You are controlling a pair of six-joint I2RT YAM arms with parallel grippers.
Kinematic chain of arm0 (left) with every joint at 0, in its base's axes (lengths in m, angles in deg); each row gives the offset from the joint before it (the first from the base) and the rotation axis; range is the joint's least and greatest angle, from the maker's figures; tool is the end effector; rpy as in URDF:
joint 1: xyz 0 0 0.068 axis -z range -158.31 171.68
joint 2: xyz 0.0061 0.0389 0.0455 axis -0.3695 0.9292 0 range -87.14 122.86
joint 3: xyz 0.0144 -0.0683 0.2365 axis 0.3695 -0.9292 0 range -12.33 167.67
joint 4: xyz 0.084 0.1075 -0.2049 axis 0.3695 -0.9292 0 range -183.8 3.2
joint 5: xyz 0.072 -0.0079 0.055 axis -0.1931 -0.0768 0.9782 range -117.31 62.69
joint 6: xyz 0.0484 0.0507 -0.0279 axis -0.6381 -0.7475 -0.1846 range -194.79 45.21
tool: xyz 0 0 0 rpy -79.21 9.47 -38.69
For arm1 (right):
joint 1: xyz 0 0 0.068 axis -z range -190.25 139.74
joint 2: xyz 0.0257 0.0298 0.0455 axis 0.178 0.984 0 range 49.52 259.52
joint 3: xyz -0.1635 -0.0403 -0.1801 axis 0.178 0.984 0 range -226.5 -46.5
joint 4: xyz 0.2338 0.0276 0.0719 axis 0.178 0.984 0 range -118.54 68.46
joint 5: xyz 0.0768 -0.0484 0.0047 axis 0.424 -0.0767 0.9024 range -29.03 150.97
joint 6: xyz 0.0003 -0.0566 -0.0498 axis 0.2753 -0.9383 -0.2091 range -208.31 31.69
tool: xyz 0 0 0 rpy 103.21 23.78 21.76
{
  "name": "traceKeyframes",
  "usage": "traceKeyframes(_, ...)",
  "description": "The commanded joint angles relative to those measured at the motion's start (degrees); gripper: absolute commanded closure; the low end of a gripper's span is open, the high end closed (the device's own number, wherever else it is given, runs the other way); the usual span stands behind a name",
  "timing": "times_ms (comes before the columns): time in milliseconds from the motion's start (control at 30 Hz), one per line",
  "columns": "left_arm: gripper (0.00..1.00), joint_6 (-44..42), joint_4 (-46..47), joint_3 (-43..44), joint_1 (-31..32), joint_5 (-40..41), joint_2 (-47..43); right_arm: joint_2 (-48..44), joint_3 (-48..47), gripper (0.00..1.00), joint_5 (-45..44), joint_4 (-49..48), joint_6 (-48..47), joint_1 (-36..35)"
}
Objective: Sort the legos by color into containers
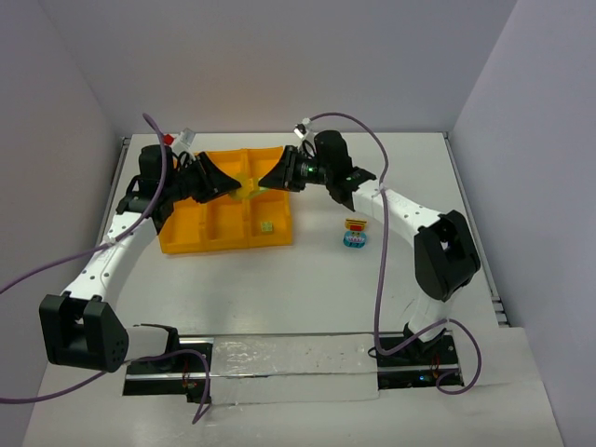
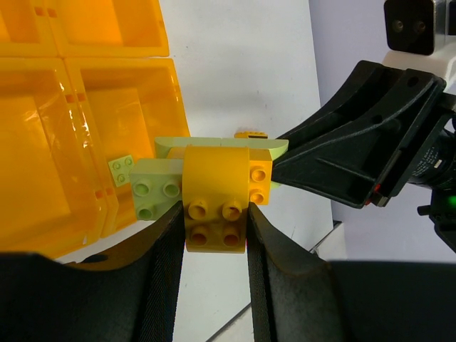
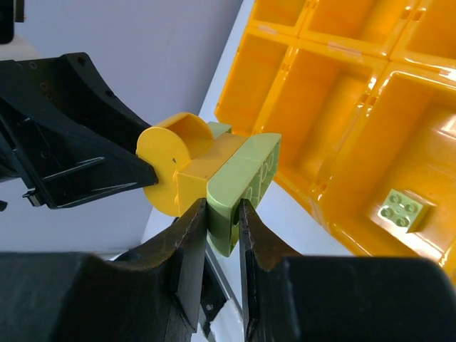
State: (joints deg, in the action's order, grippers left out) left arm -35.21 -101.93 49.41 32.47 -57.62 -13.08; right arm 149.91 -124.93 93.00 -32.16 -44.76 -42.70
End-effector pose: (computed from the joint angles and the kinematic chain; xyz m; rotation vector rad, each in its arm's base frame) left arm 0.2941 -0.0887 0.2915 -0.1901 2.1485 -1.0718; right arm 0.3352 0.2530 0.2763 -0.2260 2.0945 1.3835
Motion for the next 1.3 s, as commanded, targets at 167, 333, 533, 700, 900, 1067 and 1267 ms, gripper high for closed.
traceKeyframes(167, 1.00, 1.99, 6.77, -1.62, -2.09, -9.42, -2.26, 1.91, 7.50, 1.00, 8.48, -21.79, 12.26, 1.78)
traceKeyframes(333, 1.00, 2.53, 7.38, -2.30, -3.63, -10.89, -2.61, 2.08, 9.97, 1.00, 9.73, -26.43, 13.90, 2.56)
traceKeyframes(533, 1.00, 2.06, 6.60, -2.09, -4.51, -10.14, -2.69, 2.08, 10.42, 1.00, 9.46, -25.63, 13.08, 2.94)
traceKeyframes(700, 1.00, 1.05, 4.79, -0.90, -5.04, -8.61, -2.78, 1.04, 10.03, 1.00, 6.68, -20.89, 9.36, 3.67)
traceKeyframes(900, 1.00, -0.49, 2.10, 0.49, -5.16, -5.54, -2.16, -1.00, 8.73, 1.00, 1.36, -12.02, 3.82, 4.59)
traceKeyframes(1067, 1.00, -1.94, 0.14, 1.09, -5.17, -2.81, -1.73, -2.03, 6.99, 1.00, -2.68, -6.41, 0.30, 5.03)
traceKeyframes(1267, 1.00, -2.53, -1.64, 2.73, -5.44, -0.17, -2.18, 0.45, 2.53, 1.00, -7.30, 1.44, -4.56, 3.88)
